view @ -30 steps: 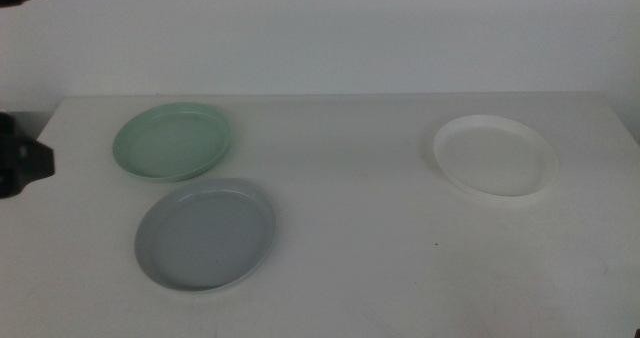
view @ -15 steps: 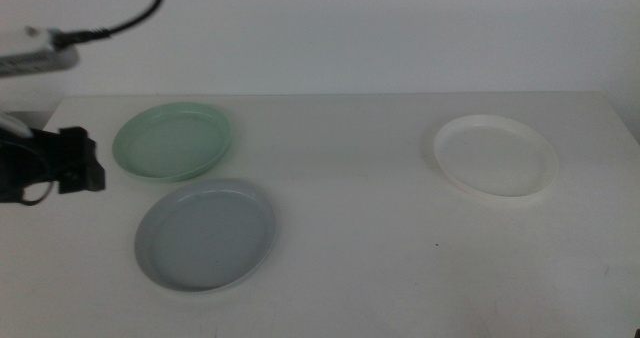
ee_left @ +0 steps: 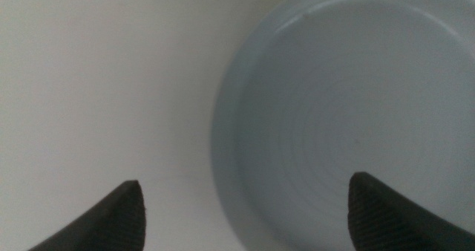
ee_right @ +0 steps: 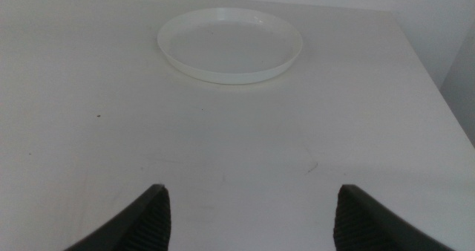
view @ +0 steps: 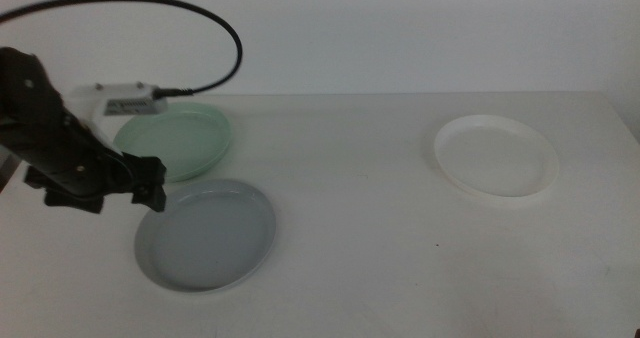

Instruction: Stack the three bowls on top of each other.

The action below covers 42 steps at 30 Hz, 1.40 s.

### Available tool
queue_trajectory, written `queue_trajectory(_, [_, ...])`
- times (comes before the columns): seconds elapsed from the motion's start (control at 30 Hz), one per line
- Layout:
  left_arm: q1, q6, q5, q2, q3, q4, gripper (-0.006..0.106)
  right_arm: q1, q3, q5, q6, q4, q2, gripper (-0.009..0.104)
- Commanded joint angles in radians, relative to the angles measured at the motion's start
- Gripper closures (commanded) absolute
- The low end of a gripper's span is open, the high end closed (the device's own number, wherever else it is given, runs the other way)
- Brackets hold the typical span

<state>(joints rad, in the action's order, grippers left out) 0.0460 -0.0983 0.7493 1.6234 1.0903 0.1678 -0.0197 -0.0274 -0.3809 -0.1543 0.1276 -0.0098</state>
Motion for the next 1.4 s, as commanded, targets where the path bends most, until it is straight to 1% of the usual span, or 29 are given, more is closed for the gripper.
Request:
queue_trajectory(0.0, [0.004, -0.037, -0.027, 0.015, 0.047, 0.040, 0.003, 0.007, 0.005, 0.061, -0.013, -0.007, -0.027, 0.039])
queue_trajectory(0.13, [0.004, -0.066, -0.033, 0.088, 0.051, 0.059, 0.004, 0.007, 0.005, 0.061, -0.013, -0.007, -0.027, 0.039])
queue_trajectory(0.2, [0.004, -0.066, -0.035, 0.113, 0.051, 0.066, 0.008, 0.007, 0.005, 0.061, -0.013, -0.007, -0.027, 0.039])
queue_trajectory(0.27, [0.004, -0.066, -0.035, 0.132, 0.051, 0.073, 0.016, 0.007, 0.005, 0.061, -0.013, -0.007, -0.027, 0.039])
queue_trajectory(0.33, [0.004, -0.065, -0.036, 0.150, 0.051, 0.091, 0.028, 0.007, 0.005, 0.061, -0.013, -0.007, -0.027, 0.039])
queue_trajectory(0.43, [0.004, -0.065, -0.041, 0.173, 0.051, 0.115, 0.050, 0.007, 0.005, 0.061, -0.013, -0.007, -0.027, 0.039])
queue_trajectory(0.57, [0.004, -0.059, -0.041, 0.189, 0.051, 0.113, 0.077, 0.007, 0.005, 0.061, -0.013, -0.007, -0.027, 0.039])
queue_trajectory(0.67, [0.004, -0.059, -0.035, 0.190, 0.051, 0.106, 0.101, 0.007, 0.005, 0.061, -0.013, -0.007, -0.027, 0.039])
queue_trajectory(0.77, [0.004, -0.059, -0.020, 0.172, 0.051, 0.108, 0.100, 0.007, 0.005, 0.061, -0.013, -0.007, -0.027, 0.039])
queue_trajectory(0.87, [0.011, -0.057, 0.001, 0.124, 0.051, 0.130, 0.100, 0.007, 0.005, 0.061, -0.013, -0.007, -0.027, 0.039])
queue_trajectory(0.97, [0.043, -0.055, 0.013, 0.052, 0.051, 0.142, 0.100, 0.007, 0.005, 0.061, -0.013, -0.007, -0.027, 0.039])
queue_trajectory(1.13, [0.144, 0.015, 0.018, -0.038, 0.055, 0.141, 0.100, 0.007, 0.005, 0.061, -0.013, -0.007, -0.027, 0.039])
queue_trajectory(1.37, [0.320, 0.081, 0.020, 0.021, 0.110, 0.141, 0.100, 0.007, 0.005, 0.061, -0.013, -0.007, -0.027, 0.039])
